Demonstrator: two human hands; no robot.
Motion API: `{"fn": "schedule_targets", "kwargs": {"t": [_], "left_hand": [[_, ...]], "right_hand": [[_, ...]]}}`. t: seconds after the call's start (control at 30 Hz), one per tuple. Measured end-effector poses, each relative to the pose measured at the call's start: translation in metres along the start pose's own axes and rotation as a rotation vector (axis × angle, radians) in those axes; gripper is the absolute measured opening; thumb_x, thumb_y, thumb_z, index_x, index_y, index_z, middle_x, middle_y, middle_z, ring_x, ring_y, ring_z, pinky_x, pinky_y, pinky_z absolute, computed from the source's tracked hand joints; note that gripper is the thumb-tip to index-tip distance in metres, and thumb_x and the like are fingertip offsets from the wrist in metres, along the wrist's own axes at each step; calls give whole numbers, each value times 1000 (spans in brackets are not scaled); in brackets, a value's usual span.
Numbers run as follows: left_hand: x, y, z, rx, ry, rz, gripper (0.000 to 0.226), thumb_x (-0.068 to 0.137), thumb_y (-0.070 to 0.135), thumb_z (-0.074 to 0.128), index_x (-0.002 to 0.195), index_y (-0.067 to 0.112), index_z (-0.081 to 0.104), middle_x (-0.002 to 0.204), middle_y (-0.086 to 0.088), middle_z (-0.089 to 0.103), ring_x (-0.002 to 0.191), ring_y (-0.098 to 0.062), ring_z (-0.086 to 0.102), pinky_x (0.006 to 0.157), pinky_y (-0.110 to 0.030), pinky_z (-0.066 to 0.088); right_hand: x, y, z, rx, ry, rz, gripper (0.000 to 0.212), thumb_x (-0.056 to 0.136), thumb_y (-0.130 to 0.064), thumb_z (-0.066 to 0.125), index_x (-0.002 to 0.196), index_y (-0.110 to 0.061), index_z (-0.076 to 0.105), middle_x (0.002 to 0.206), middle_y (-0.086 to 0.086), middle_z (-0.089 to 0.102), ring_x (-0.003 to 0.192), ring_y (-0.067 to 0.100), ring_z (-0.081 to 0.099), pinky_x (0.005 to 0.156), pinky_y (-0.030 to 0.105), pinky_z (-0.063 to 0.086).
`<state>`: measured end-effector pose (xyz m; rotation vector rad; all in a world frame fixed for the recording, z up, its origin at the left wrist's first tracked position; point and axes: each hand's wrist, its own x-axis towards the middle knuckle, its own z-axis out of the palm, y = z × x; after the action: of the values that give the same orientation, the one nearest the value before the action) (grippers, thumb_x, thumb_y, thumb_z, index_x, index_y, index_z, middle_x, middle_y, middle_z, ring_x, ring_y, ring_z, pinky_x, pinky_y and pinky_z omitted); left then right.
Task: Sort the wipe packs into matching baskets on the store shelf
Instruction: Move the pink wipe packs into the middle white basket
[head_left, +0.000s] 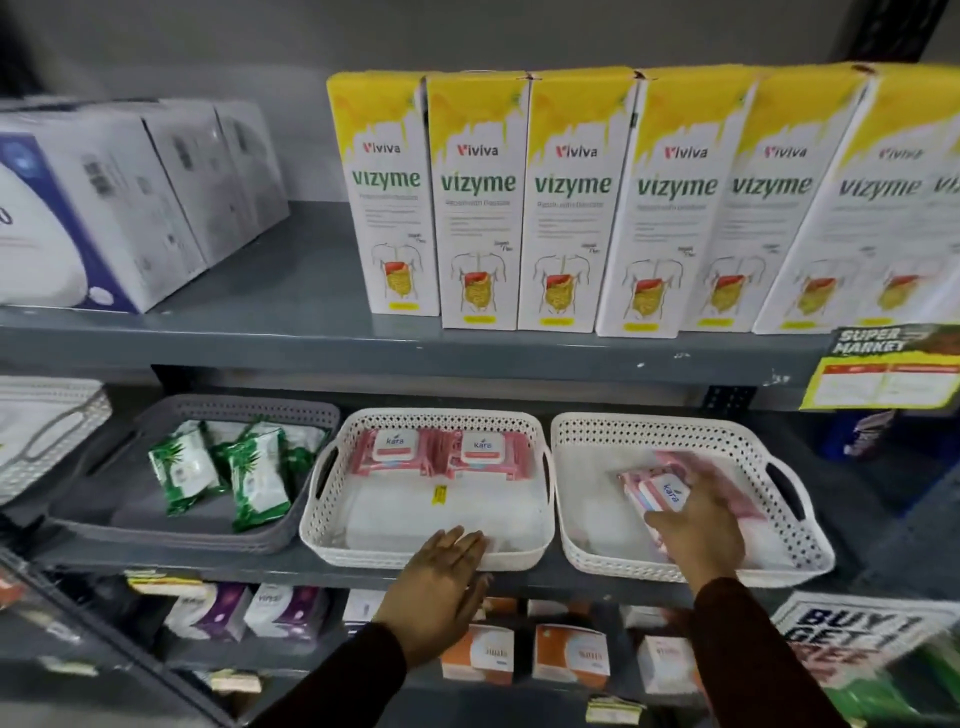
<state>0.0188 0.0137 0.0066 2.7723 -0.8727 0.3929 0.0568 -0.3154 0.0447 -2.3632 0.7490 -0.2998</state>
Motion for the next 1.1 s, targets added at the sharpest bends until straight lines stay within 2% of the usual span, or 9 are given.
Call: {"fn": "schedule_targets", "kwargs": {"t": [0.13, 0.3, 0.43, 0.67, 0.8, 0.9, 0.97, 1.03, 1.1], "left_hand": [[-12, -16, -7, 21, 27, -46, 48, 95, 38, 39, 125, 11, 64, 125, -4, 66, 117, -23, 59, 104, -35, 40], [-18, -22, -7, 14, 48, -62, 47, 95, 37, 40, 128, 11, 61, 127, -5, 64, 119, -23, 58, 105, -40, 40], [-20, -24, -3, -6, 37, -61, 46, 97, 35, 40, 131, 11, 58, 131, -6, 62, 121, -23, 56, 108, -41, 37], [-21, -23, -5, -9, 15, -66, 46, 97, 35, 40, 133, 11, 58, 133, -5, 60, 122, -22, 55, 107, -41, 38], [-19, -22, -6, 14, 0, -77, 48, 98, 39, 39, 132, 11, 58, 133, -5, 60, 124, -23, 54, 107, -42, 38], [-14, -19, -5, 8, -21, -66, 57, 103, 45, 24, 132, 11, 58, 134, -6, 59, 126, -24, 52, 108, -42, 37], [-9, -15, -2, -1, -39, -47, 62, 102, 47, 17, 132, 11, 58, 134, -6, 59, 126, -24, 52, 109, -41, 35], [-2, -7, 4, -17, -38, -28, 60, 102, 46, 20, 133, 10, 56, 135, -7, 58, 128, -25, 50, 111, -41, 32], [4, 2, 7, -26, -35, -18, 60, 102, 46, 19, 136, 10, 54, 137, -8, 57, 129, -25, 48, 112, -41, 30]], "right_hand": [[-14, -37, -1, 155, 50, -198, 71, 68, -20, 85, 128, -26, 48, 114, 8, 70, 96, 32, 67, 69, 32, 46], [-35, -94, 25, 153, -176, -515, 69, 67, -25, 87, 126, -33, 52, 111, -5, 66, 96, 19, 62, 70, 31, 50], [-50, -121, 61, -36, -296, -680, 72, 69, -23, 84, 133, -31, 52, 125, 2, 61, 110, 23, 60, 79, 33, 54], [-62, -126, 110, -153, -348, -633, 58, 82, -27, 77, 135, -21, 55, 131, 13, 58, 122, 33, 54, 102, 42, 49], [-62, -132, 112, -285, -293, -647, 49, 91, -42, 63, 135, -23, 57, 138, 14, 51, 127, 35, 46, 107, 44, 42], [-52, -130, 94, -252, -184, -668, 42, 92, -43, 58, 130, -24, 63, 139, 10, 53, 124, 33, 47, 99, 44, 43], [-34, -115, 81, -181, -49, -629, 33, 88, -35, 63, 115, -18, 70, 124, 11, 64, 112, 34, 55, 87, 43, 49], [-13, -89, 65, -185, 68, -527, 27, 83, -29, 65, 105, -14, 71, 113, 14, 68, 104, 37, 58, 79, 42, 51], [7, -66, 48, -255, 62, -358, 32, 83, -27, 65, 111, -12, 68, 116, 18, 66, 107, 39, 58, 83, 45, 51]]}}
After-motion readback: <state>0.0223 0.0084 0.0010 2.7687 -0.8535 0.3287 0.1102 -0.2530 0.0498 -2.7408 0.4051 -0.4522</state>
